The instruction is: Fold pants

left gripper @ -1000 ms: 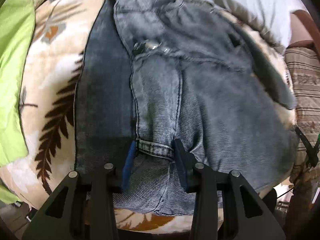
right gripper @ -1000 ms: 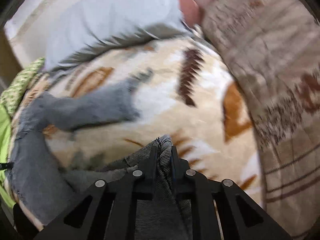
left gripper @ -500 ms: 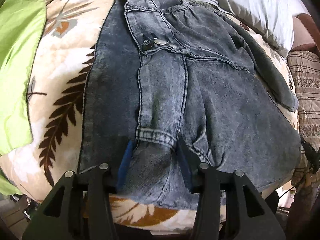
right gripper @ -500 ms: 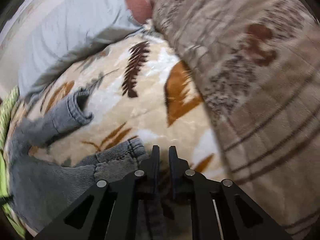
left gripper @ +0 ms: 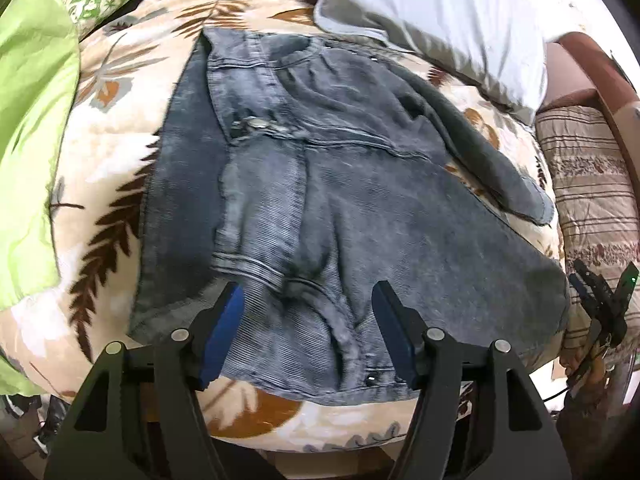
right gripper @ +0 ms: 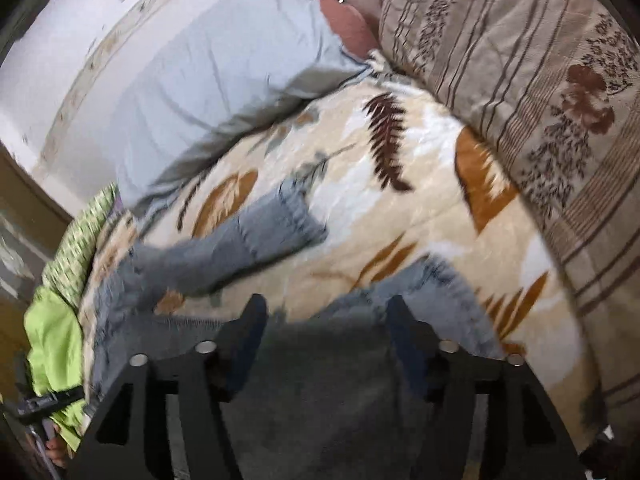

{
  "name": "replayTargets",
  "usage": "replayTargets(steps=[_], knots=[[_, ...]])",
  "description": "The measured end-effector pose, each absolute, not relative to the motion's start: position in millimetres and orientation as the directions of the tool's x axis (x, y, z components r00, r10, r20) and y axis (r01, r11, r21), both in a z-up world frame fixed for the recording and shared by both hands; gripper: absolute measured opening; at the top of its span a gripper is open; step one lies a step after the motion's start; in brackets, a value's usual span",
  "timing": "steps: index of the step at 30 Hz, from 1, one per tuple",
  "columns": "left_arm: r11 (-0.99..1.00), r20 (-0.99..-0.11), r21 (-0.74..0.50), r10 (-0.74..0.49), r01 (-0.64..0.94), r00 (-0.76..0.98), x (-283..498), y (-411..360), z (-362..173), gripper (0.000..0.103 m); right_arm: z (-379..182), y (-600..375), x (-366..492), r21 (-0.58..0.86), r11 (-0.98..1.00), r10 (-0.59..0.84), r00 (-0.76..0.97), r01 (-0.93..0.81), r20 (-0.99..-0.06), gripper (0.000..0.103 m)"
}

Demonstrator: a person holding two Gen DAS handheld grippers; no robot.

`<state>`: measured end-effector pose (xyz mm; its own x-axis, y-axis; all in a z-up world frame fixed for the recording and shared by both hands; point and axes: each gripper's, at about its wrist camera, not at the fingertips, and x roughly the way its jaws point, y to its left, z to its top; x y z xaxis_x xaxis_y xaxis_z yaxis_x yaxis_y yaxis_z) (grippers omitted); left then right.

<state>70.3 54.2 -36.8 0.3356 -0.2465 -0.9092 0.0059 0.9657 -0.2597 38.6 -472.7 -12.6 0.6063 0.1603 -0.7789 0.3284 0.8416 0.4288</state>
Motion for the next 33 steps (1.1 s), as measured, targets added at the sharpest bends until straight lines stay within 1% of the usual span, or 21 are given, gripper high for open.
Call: replayTargets(steps=[3, 5, 8, 13, 16, 18, 22, 24, 26, 28, 33], knots=[[0.968, -0.909, -0.248, -0.243, 0.030, 0.339, 62.1, 44.8, -36.7, 0.066, -11.0, -458.2, 33.3, 0.382, 0.862, 0.128, 0.584, 0.334, -0.801, 0.078], [0.972, -0.910, -0.229, -0.230, 0.045, 0.346, 59.5, 40.6, -36.6, 0.067, -8.7, -453.7, 29.2, 0.340, 0.879, 0.096, 0.575, 0.335, -0.812, 0.086], [0.977, -0.909, -0.203, -0.210, 0.060, 0.361, 56.4, 37.2, -34.6, 0.068, -8.4, -458.2, 30.8, 0.307, 0.888, 0.069, 0.561, 0.342, -0.825, 0.086], [0.975, -0.893, -0.218, -0.216, 0.042, 0.394, 48.9, 42.9, -31.1, 0.070, -6.2, -478.2, 32.1, 0.227, 0.880, -0.026, 0.519, 0.417, -0.854, 0.086], [0.980, -0.890, -0.190, -0.193, 0.049, 0.412, 42.9, 42.1, -31.5, 0.070, 2.7, -475.2, 22.7, 0.207, 0.887, -0.052, 0.535, 0.412, -0.843, 0.086], [0.982, -0.892, -0.180, -0.187, 0.054, 0.411, 41.1, 41.4, -32.3, 0.070, 11.6, -466.9, 15.3, 0.169, 0.904, -0.084, 0.551, 0.393, -0.830, 0.086], [0.981, -0.892, -0.186, -0.191, 0.054, 0.411, 36.9, 41.9, -31.2, 0.070, 26.4, -451.7, 5.2, 0.112, 0.922, -0.133, 0.573, 0.372, -0.809, 0.087], [0.981, -0.891, -0.188, -0.193, 0.054, 0.410, 35.1, 41.9, -30.4, 0.070, 35.7, -443.1, -1.2, 0.082, 0.926, -0.162, 0.586, 0.367, -0.794, 0.089], [0.983, -0.893, -0.177, -0.185, 0.058, 0.410, 32.9, 39.3, -29.4, 0.070, 43.2, -435.8, -6.0, 0.065, 0.931, -0.175, 0.599, 0.358, -0.781, 0.096], [0.985, -0.893, -0.160, -0.174, 0.067, 0.415, 31.6, 34.3, -27.4, 0.070, 50.5, -427.5, -10.5, 0.029, 0.937, -0.204, 0.614, 0.348, -0.763, 0.100], [0.984, -0.890, -0.142, -0.173, 0.105, 0.423, 31.5, 18.5, -20.6, 0.070, 59.5, -414.1, -14.9, -0.010, 0.945, -0.231, 0.644, 0.327, -0.730, 0.101]])
